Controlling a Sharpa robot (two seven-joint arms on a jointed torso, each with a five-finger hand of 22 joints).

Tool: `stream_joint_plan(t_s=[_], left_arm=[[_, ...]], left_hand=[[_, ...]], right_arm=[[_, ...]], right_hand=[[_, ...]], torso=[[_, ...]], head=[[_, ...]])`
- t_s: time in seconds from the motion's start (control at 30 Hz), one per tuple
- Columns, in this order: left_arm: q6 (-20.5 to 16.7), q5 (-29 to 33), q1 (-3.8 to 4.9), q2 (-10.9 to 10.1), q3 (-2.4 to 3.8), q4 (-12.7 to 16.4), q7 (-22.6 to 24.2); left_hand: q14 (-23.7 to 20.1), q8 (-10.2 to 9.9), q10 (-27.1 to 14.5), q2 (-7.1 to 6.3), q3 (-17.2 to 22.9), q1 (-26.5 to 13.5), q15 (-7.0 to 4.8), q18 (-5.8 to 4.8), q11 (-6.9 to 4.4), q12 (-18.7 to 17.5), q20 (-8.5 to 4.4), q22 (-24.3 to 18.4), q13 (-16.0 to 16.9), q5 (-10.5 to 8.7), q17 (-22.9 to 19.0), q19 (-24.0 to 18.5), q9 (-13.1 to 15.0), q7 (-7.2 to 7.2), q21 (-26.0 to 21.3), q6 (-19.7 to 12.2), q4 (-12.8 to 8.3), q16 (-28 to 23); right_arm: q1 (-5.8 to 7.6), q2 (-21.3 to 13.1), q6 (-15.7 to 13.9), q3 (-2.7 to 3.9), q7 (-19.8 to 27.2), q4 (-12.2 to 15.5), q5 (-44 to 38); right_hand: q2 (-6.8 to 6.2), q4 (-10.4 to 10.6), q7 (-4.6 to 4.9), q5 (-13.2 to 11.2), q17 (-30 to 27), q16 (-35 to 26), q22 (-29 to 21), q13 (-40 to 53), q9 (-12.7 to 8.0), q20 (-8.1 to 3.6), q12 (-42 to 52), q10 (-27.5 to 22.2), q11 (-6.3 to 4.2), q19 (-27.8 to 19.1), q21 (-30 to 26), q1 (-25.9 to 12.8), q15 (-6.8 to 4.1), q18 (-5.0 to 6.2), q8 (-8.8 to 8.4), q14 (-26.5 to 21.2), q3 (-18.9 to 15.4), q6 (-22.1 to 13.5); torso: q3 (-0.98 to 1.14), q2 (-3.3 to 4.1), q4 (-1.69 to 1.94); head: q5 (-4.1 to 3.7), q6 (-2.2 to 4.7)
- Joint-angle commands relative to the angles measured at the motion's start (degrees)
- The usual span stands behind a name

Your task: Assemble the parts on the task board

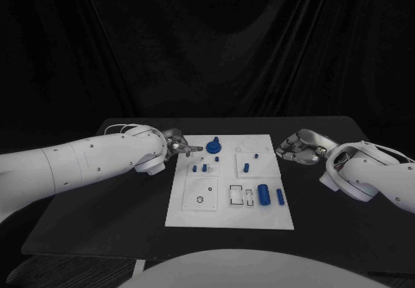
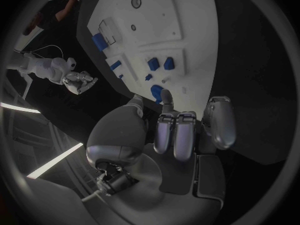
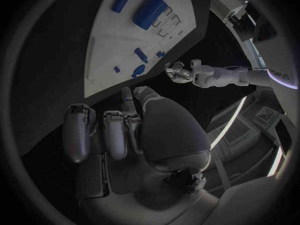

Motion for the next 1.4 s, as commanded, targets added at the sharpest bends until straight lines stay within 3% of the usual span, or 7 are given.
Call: stream_joint_plan(t_s=[0.03,0.23,0.57,0.7,0.77,1.0,1.4], left_arm=[[-4.6,0.2,0.89,-0.5,0.04,0.9,3.7],[-1.9,0.2,1.55,-0.1,0.03,0.4,3.1],[2.5,0.0,1.22,0.9,0.00,-1.2,9.4],[-0.2,-7.4,0.60,1.4,0.00,-2.1,21.3],[-3.2,-14.9,0.18,1.9,-0.01,-2.9,26.5],[-10.9,-36.9,-0.87,3.7,0.00,-6.3,36.1],[-13.2,-43.8,-1.52,8.1,0.02,-12.8,41.8]], left_hand=[[6.0,0.7,6.0,1.39,-0.7,0.7,-0.55,-0.06,-0.60,0.2,-0.30,10.0,15.0,2.29,15.1,0.3,0.3,-0.27,0.2,0.3,0.1,0.2],[6.0,1.1,6.0,3.19,-0.2,6.7,-0.82,0.09,-0.89,0.2,-0.63,9.8,15.0,11.41,15.1,-0.4,0.2,-0.61,-0.4,-0.6,-0.5,0.2],[2.4,-1.7,2.5,2.49,1.9,15.4,0.12,1.21,0.17,-2.2,-0.17,8.2,11.6,11.41,11.2,-4.9,-2.6,0.54,-5.8,-4.2,-2.4,-2.2],[-40.4,-11.5,-46.1,-1.31,11.4,29.8,6.23,2.50,7.37,-44.3,3.67,2.3,-25.6,5.50,-19.8,-29.2,-15.8,4.82,-28.2,-10.9,-6.9,-29.1],[-39.8,-16.9,-56.7,-4.33,12.3,29.6,6.06,3.43,6.87,-57.4,3.73,1.0,-34.7,2.66,-27.5,-34.2,-23.3,4.00,-33.2,-14.4,-5.6,-36.9],[-25.0,-21.1,-58.9,-8.14,12.2,31.4,0.78,3.12,-2.84,-71.2,2.67,4.8,-58.0,0.78,-35.6,-12.7,-45.6,-5.47,-19.3,-13.8,-6.9,-35.5],[-15.7,-20.0,-51.6,-6.86,13.4,31.7,0.28,1.05,-1.49,-69.3,1.80,8.4,-66.5,2.94,-26.3,-2.4,-54.2,-5.51,-8.9,-7.5,-9.1,-22.4]], right_arm=[[-0.13,0.0,0.2,0.04,-1.0,-0.1,-0.1],[-0.13,0.2,0.2,0.04,-0.9,-0.2,-0.1],[-0.13,0.3,0.2,0.04,-0.8,-0.2,-0.1],[-0.13,0.3,-0.1,0.04,-0.6,-0.2,-0.1],[-0.13,0.3,-0.2,0.04,-0.5,-0.2,-0.1],[-0.13,0.2,-0.5,0.04,-0.2,-0.1,-0.1],[-0.13,0.4,-0.7,0.04,0.2,-0.1,-0.1]], right_hand=[[-0.06,0.1,0.22,0.2,9.6,-0.2,12.0,15.1,0.1,-0.16,0.2,6.1,-0.05,1.8,-0.3,0.5,-0.16,0.95,0.03,4.9,0.3,-0.1],[-0.08,0.1,0.22,0.2,9.6,-0.2,12.0,15.1,0.1,-0.16,0.2,6.1,-0.05,1.8,-0.2,0.5,-0.15,0.94,0.04,4.9,0.3,-0.1],[-0.10,0.1,0.22,0.2,9.6,-0.1,12.0,15.1,0.1,-0.16,0.2,6.1,-0.04,1.8,-0.3,0.4,-0.15,0.95,0.06,4.9,0.3,-0.1],[-0.10,0.1,0.22,0.2,9.6,-0.1,12.0,15.1,0.1,-0.16,0.2,6.1,-0.04,1.8,-0.3,0.4,-0.15,0.95,0.06,4.9,0.3,-0.1],[-0.12,0.1,0.21,0.2,10.0,0.0,12.1,15.1,0.1,-0.15,0.2,6.1,-0.04,2.0,0.1,0.4,-0.15,0.84,0.09,5.0,0.3,0.0],[-0.16,0.1,0.20,0.2,10.0,0.0,12.1,15.1,0.1,-0.15,0.2,6.1,-0.05,2.0,0.2,0.4,-0.15,0.82,0.12,5.0,0.2,0.0],[-0.21,0.2,0.19,0.2,10.1,0.1,12.2,15.1,0.1,-0.15,0.2,6.1,-0.05,2.1,0.3,0.3,-0.15,0.81,0.14,5.0,0.2,0.1]], torso=[[0.00,-0.02,0.00],[0.00,0.00,0.00],[0.02,-0.05,0.00],[0.00,0.02,0.00],[-0.02,0.10,0.03],[-0.02,0.06,-0.01],[-0.06,0.09,-0.06]], head=[[0.19,-0.01],[0.23,-0.01],[0.16,-0.01],[0.22,-0.01],[0.20,-0.01],[0.21,-0.01],[0.36,-0.01]])
